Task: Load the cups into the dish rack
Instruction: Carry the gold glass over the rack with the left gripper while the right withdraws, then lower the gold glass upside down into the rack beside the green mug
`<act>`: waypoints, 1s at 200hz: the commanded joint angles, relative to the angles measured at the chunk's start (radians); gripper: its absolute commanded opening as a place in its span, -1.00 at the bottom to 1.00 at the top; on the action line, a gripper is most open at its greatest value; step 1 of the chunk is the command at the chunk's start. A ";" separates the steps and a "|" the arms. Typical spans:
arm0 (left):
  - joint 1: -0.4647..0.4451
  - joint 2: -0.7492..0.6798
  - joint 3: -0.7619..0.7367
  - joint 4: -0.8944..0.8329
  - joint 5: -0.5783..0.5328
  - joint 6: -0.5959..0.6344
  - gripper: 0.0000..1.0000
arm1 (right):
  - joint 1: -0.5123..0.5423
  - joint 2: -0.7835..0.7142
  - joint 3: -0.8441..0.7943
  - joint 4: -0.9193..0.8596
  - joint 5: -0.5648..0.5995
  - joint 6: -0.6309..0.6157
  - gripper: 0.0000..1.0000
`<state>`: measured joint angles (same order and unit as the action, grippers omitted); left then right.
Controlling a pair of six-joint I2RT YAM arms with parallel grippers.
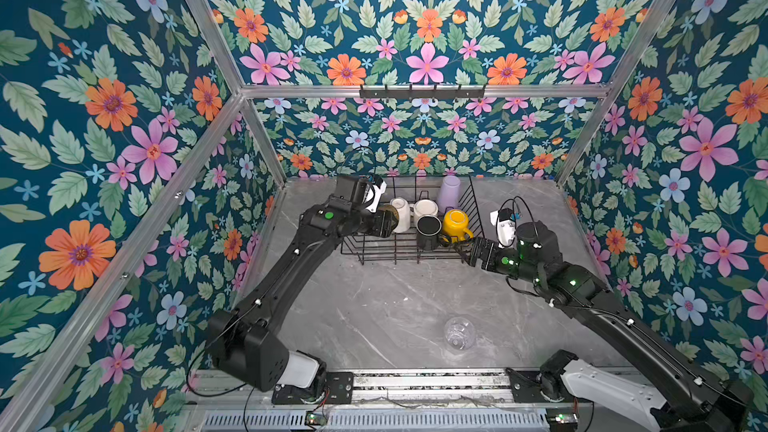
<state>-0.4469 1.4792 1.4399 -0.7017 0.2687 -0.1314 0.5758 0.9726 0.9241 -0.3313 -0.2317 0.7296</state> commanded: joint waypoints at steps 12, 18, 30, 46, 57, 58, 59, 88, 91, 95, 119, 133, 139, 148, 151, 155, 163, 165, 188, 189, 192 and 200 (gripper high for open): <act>0.000 0.109 0.089 -0.139 -0.165 0.019 -1.00 | -0.004 -0.010 -0.004 -0.001 0.019 -0.031 0.93; 0.002 0.128 0.102 -0.161 -0.184 0.022 -1.00 | -0.005 -0.011 -0.005 -0.003 0.019 -0.034 0.93; 0.002 0.165 0.126 -0.185 -0.203 0.031 -1.00 | -0.009 -0.011 -0.007 -0.005 0.019 -0.036 0.93; 0.002 0.209 0.149 -0.202 -0.221 0.038 -1.00 | -0.011 -0.009 -0.010 -0.002 0.019 -0.040 0.93; 0.002 0.237 0.163 -0.211 -0.240 0.041 -1.00 | -0.013 -0.006 -0.011 -0.004 0.019 -0.044 0.93; 0.003 0.240 0.165 -0.213 -0.242 0.041 -1.00 | -0.014 -0.006 -0.011 -0.004 0.019 -0.044 0.93; 0.003 0.242 0.165 -0.213 -0.245 0.041 -1.00 | -0.013 -0.006 -0.011 -0.004 0.019 -0.045 0.93; 0.007 0.315 0.205 -0.236 -0.262 0.047 -1.00 | -0.016 0.000 -0.010 -0.006 0.008 -0.055 0.93; 0.008 0.321 0.208 -0.235 -0.260 0.049 -1.00 | -0.016 0.000 -0.010 -0.006 0.007 -0.056 0.93; 0.008 0.329 0.210 -0.234 -0.258 0.051 -1.00 | -0.016 0.001 -0.010 -0.007 0.008 -0.056 0.93; 0.016 0.382 0.223 -0.235 -0.269 0.057 -1.00 | -0.019 -0.002 -0.015 -0.007 0.008 -0.059 0.93; 0.023 0.410 0.223 -0.236 -0.268 0.058 -1.00 | -0.022 -0.003 -0.017 -0.008 0.008 -0.062 0.93; 0.026 0.420 0.224 -0.237 -0.268 0.058 -1.00 | -0.021 -0.005 -0.018 -0.008 0.008 -0.062 0.93; 0.031 0.432 0.223 -0.237 -0.276 0.055 -1.00 | -0.023 -0.005 -0.019 -0.008 0.008 -0.065 0.93; 0.033 0.437 0.223 -0.237 -0.280 0.054 -1.00 | -0.024 -0.006 -0.020 -0.009 0.008 -0.064 0.93; 0.034 0.442 0.222 -0.237 -0.282 0.053 -1.00 | -0.024 -0.006 -0.021 -0.010 0.008 -0.065 0.93; 0.039 0.451 0.221 -0.237 -0.283 0.053 -1.00 | -0.024 -0.008 -0.022 -0.009 0.008 -0.065 0.93; 0.040 0.453 0.221 -0.236 -0.281 0.053 -1.00 | -0.025 -0.008 -0.024 -0.009 0.008 -0.065 0.93; 0.047 0.474 0.220 -0.234 -0.286 0.055 -0.98 | -0.025 -0.006 -0.028 -0.008 0.008 -0.065 0.93; 0.047 0.475 0.220 -0.234 -0.286 0.055 -0.98 | -0.026 -0.006 -0.028 -0.008 0.008 -0.065 0.93; 0.048 0.478 0.219 -0.233 -0.286 0.055 -0.97 | -0.025 -0.006 -0.028 -0.008 0.008 -0.065 0.93; 0.050 0.484 0.219 -0.231 -0.285 0.055 -0.95 | -0.026 -0.006 -0.030 -0.007 0.008 -0.064 0.93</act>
<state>-0.4026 1.9511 1.6573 -0.9195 -0.0040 -0.0795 0.5503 0.9691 0.8955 -0.3420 -0.2260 0.6777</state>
